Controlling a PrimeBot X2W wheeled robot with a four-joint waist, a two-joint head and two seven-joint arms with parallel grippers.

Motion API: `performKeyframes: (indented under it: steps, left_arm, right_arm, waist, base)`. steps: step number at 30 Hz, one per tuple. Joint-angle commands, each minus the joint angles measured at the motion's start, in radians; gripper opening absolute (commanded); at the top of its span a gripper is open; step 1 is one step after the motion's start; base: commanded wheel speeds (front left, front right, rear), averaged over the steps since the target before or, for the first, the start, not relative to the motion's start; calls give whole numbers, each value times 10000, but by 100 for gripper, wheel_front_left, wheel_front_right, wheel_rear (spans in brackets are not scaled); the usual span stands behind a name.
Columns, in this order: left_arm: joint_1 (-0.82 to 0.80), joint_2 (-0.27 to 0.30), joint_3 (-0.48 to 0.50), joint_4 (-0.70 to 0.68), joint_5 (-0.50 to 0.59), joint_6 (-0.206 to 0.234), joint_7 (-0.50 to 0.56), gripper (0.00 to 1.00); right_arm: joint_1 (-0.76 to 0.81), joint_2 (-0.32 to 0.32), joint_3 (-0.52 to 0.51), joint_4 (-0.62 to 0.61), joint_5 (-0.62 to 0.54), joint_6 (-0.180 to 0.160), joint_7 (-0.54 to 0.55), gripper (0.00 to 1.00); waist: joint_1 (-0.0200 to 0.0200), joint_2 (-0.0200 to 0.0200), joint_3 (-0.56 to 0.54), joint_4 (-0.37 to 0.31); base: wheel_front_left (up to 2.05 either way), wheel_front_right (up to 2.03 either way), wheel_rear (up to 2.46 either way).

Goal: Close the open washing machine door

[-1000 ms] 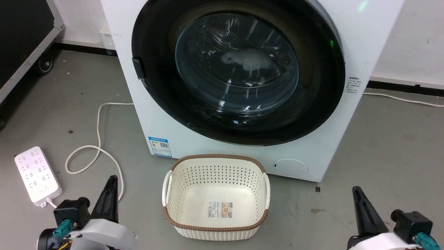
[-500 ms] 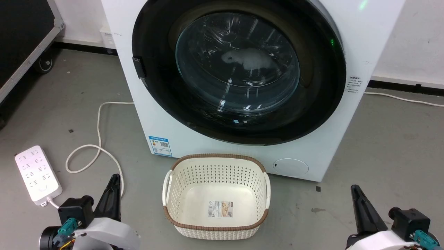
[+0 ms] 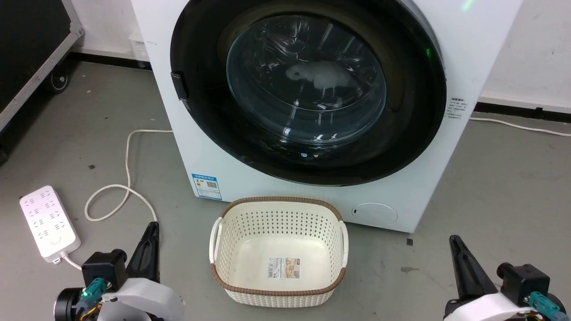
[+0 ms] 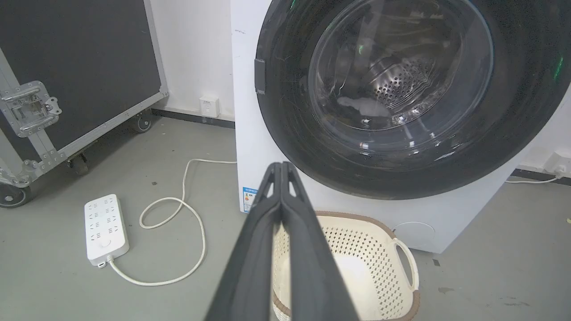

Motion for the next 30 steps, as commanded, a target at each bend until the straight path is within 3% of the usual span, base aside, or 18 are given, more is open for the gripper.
performKeyframes:
  steps: [1, 30]
  left_arm:
    - [89, -81, 51, -65, 132, -20, 22, 0]
    - [177, -605, 282, -444, 1159, -105, 394, 0]
  right_arm:
    - [-72, -6, 22, -94, -59, -2, 40, 0]
    - [-147, -11, 111, -574, -573, -4, 601, 0]
  waist:
    - [-1, 0, 2, 1]
    - [-1, 0, 61, 44]
  base:
    - [0, 0, 0]
    - [0, 0, 0]
